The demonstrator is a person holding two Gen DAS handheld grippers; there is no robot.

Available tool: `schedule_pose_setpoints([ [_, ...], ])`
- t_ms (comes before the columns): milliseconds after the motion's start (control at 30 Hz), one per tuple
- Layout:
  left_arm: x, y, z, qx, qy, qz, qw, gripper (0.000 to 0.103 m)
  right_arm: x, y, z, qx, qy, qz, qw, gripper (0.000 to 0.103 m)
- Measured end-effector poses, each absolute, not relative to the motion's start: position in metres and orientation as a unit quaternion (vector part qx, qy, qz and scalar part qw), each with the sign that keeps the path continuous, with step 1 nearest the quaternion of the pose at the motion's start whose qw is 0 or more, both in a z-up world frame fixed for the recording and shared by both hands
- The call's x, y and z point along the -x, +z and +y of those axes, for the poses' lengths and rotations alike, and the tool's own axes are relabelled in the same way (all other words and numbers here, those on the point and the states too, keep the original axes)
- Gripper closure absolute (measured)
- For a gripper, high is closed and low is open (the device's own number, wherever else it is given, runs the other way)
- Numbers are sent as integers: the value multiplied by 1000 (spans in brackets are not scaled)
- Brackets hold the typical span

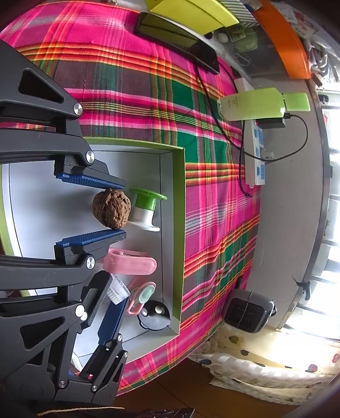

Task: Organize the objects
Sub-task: 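Open left tool to release the walnut while right tool releases the tape roll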

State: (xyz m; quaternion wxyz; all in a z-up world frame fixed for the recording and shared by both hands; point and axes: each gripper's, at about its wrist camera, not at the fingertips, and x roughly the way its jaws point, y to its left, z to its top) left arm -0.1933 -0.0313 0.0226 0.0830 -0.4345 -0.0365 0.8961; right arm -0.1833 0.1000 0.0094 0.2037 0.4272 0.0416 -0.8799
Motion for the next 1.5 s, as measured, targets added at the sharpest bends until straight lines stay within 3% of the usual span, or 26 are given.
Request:
schedule_pose_setpoints([
  [800,188,28,-35,431,898,-44,82,64,177,15,102,-419,-885,42,200,71],
  [933,184,32,-36,427,900,-44,78,64,173,18,103,-417,-886,38,200,64],
  [1500,151,47,-36,407,909,-43,72,63,149,30,111,-401,-896,23,192,64],
])
